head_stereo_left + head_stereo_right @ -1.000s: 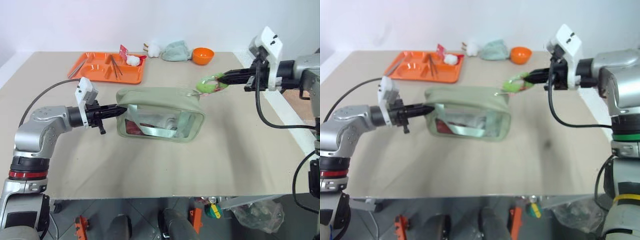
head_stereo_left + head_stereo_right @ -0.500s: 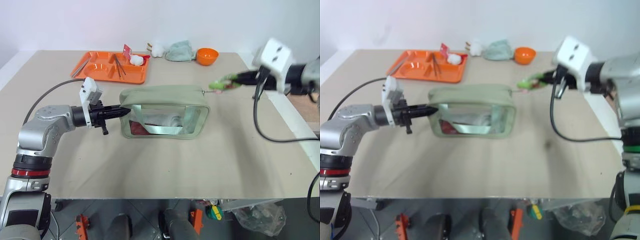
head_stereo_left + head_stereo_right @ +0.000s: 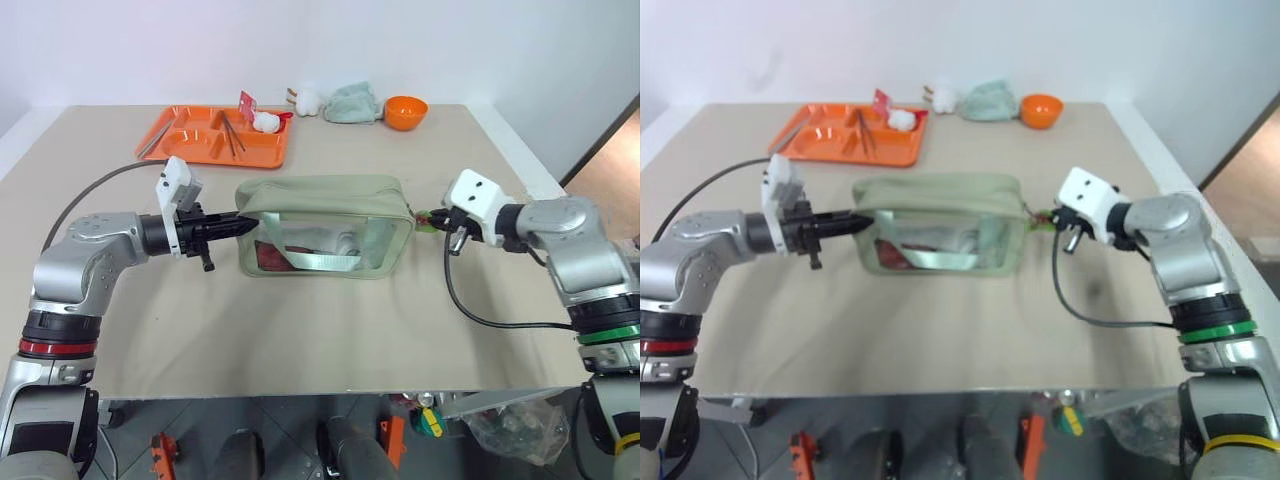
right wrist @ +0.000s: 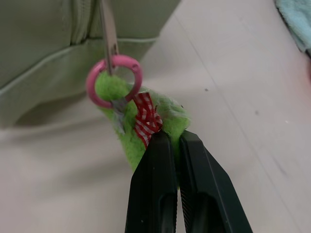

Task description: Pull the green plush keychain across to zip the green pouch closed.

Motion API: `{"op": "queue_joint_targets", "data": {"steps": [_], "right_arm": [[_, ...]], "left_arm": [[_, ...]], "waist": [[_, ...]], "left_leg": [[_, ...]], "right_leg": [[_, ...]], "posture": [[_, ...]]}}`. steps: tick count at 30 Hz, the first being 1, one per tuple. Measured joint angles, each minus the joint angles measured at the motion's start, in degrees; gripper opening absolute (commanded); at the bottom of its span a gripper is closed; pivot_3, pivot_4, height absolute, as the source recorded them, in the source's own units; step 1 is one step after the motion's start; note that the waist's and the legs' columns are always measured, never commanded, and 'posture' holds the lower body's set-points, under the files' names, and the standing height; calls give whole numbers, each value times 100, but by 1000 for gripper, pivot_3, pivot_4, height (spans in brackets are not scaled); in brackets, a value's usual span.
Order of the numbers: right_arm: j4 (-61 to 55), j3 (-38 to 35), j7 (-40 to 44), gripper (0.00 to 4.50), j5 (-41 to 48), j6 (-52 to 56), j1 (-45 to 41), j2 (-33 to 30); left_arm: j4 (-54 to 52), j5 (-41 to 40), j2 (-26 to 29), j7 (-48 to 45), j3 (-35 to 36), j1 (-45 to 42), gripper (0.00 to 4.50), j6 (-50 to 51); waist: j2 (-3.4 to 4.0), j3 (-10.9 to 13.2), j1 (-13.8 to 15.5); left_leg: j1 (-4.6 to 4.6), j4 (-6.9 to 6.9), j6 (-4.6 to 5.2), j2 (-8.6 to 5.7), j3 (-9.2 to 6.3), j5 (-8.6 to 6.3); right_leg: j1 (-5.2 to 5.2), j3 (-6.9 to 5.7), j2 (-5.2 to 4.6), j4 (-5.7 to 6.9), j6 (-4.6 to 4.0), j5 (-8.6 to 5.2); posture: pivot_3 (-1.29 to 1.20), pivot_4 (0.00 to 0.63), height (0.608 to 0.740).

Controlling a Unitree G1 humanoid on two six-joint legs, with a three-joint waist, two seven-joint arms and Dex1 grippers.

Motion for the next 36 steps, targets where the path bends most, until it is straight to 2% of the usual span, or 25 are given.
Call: {"op": "queue_joint_targets", "data": {"steps": [7, 12, 20, 22, 26, 33, 36], "right_arm": [[-269, 169, 45, 17, -184, -44, 287, 246], [-912, 331, 257, 17, -282, 100, 678, 346], [-888, 166, 378, 17, -81, 675, 441, 447], [-848, -103, 442, 695, 217, 985, 230, 449], [-943, -831, 744, 1963, 1083, 1772, -244, 352], [-1088, -1392, 954, 4391, 1943, 2549, -372, -36], [-1225, -1520, 1076, 4453, 2202, 2758, -343, -333]], "left_arm": [[-3, -7, 4, 9, 1, 1, 0, 14], [4, 1, 43, 49, 76, 43, 0, 87], [2, 1, 22, 151, 162, 93, 0, 105], [9, -4, -7, 225, 195, 95, 786, 115], [29, -132, -104, 307, 225, 94, 2029, 299], [-117, -475, -82, 437, 533, 125, 4432, 626], [-378, -537, 67, 530, 702, 303, 4473, 733]], "waist": [[-1, -1, -5], [-7, -5, -44], [-7, -5, -51], [-6, -4, -50], [-6, -4, -32], [-6, -4, -3], [-5, -3, -3]], "left_leg": [[1, 0, 0, 0, 1, 0], [14, 0, 0, 22, -1, 0], [18, 1, -16, 50, -5, 11], [17, 1, -16, 52, -5, 11], [5, 1, -16, 54, -9, 10], [-2, 0, -12, 53, -7, 7], [0, -3, -11, 54, -5, 7]], "right_leg": [[1, 1, 0, 0, 0, 0], [6, 1, 25, 3, -11, 7], [5, -4, 55, 3, -45, 29], [4, -5, 56, 3, -46, 29], [0, -10, 55, -4, -46, 29], [-4, -9, 53, -7, -43, 24], [-6, -7, 54, -7, -43, 24]], "posture": [[0, 150, 740], [0, 150, 740], [0, 150, 740], [0, 150, 740], [0, 150, 740], [0, 150, 740], [0, 150, 740]]}}
